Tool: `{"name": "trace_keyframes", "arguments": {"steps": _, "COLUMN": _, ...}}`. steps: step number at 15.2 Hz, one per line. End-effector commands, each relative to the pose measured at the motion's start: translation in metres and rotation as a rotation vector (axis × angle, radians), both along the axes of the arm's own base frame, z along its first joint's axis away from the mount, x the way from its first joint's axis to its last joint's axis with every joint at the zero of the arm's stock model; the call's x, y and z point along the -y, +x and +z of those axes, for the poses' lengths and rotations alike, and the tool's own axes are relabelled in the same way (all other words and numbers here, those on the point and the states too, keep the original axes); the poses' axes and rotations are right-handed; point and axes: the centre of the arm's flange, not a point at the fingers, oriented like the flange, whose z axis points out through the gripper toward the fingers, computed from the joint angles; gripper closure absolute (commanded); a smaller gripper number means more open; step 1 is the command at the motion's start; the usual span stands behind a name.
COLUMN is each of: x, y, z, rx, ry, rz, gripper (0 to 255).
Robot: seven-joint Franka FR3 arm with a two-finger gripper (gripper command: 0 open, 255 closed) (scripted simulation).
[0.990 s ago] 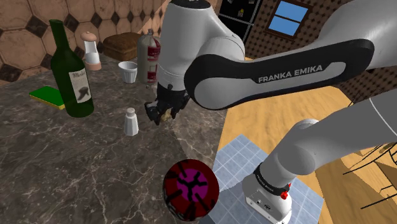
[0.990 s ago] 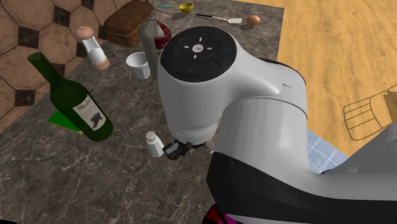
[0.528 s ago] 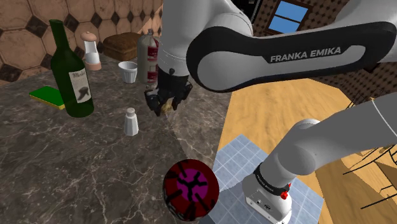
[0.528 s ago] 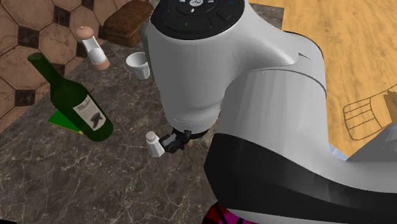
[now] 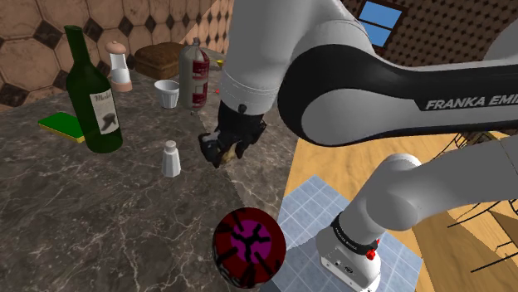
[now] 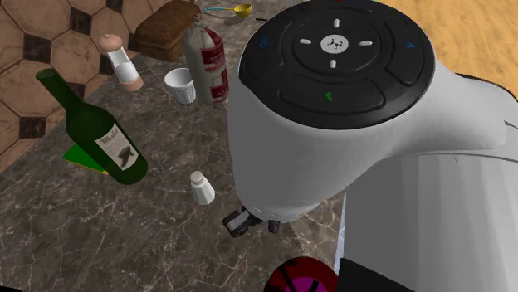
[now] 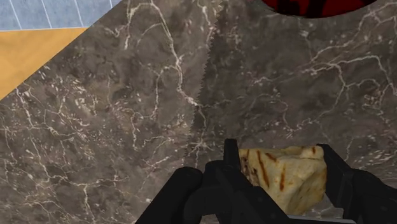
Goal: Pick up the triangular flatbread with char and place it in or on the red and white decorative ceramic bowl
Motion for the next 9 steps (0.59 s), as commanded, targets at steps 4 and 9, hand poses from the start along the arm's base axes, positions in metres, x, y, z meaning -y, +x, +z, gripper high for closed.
{"name": "trace_keyframes", "arguments": {"steps": 4, "x": -0.014, "y": -0.065, "z": 0.000, "rx": -0.001, "ry": 0.000, "rz": -0.001, "gripper": 255}}
{"name": "trace_keyframes", "arguments": {"steps": 9, "x": -0.030, "y": -0.129, "z": -0.001, "rx": -0.001, "ry": 0.000, "rz": -0.001, "gripper": 255}}
